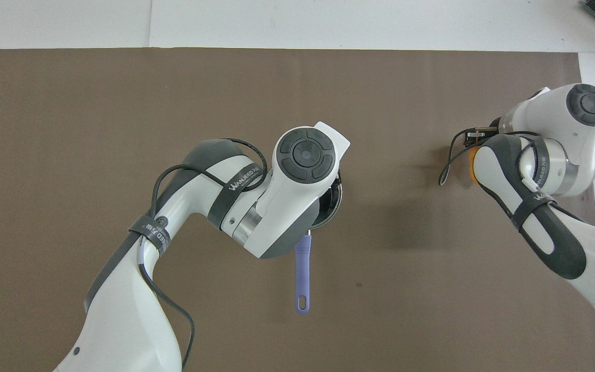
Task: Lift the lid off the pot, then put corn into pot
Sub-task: 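Grasp the lid knob with the left gripper while the right gripper grasps the corn, then lift the glass lid off with the left gripper while the right gripper carries the corn, then set the lid down beside the pot with the left gripper and release, then lower the corn into the pot and open the right gripper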
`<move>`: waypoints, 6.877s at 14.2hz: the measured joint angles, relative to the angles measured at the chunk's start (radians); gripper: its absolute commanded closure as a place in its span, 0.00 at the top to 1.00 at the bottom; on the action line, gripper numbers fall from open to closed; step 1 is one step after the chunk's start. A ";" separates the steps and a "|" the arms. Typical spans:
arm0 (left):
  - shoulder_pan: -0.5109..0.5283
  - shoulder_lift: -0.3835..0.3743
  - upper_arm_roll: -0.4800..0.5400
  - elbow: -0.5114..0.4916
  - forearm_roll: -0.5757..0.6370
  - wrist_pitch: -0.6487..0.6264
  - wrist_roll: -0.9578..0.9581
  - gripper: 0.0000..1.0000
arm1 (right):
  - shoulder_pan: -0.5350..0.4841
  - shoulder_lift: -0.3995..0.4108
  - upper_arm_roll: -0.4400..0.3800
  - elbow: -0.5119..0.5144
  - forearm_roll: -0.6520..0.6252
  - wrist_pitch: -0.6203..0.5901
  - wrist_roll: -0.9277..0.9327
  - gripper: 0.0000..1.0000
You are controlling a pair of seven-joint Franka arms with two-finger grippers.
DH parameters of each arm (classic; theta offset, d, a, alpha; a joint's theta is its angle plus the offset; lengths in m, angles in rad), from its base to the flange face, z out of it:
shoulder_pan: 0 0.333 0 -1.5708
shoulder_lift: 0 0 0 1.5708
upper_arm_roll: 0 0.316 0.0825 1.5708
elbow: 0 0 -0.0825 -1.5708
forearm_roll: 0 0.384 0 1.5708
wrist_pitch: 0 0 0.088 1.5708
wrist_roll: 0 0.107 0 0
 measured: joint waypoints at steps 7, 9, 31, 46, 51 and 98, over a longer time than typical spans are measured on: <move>-0.010 0.000 0.000 0.002 0.009 0.000 0.000 0.60 | 0.001 -0.184 0.004 0.049 0.000 -0.292 -0.021 0.00; -0.014 0.000 0.000 0.003 0.016 -0.001 0.000 0.45 | 0.001 -0.232 0.004 0.049 0.000 -0.341 -0.039 0.00; 0.147 -0.120 0.033 0.018 0.027 -0.130 0.204 0.00 | 0.144 -0.268 0.026 0.128 -0.001 -0.463 0.057 0.00; 0.614 -0.209 0.034 -0.172 0.021 -0.155 0.834 0.00 | 0.573 -0.024 0.032 0.240 -0.019 -0.338 0.580 0.00; 0.695 -0.276 0.033 -0.303 0.019 -0.088 0.938 0.00 | 0.618 0.038 0.032 0.259 -0.019 -0.281 0.596 0.00; 0.566 -0.431 0.004 -0.310 -0.090 -0.171 0.813 1.00 | 0.495 -0.259 0.006 0.178 -0.013 -0.444 0.525 1.00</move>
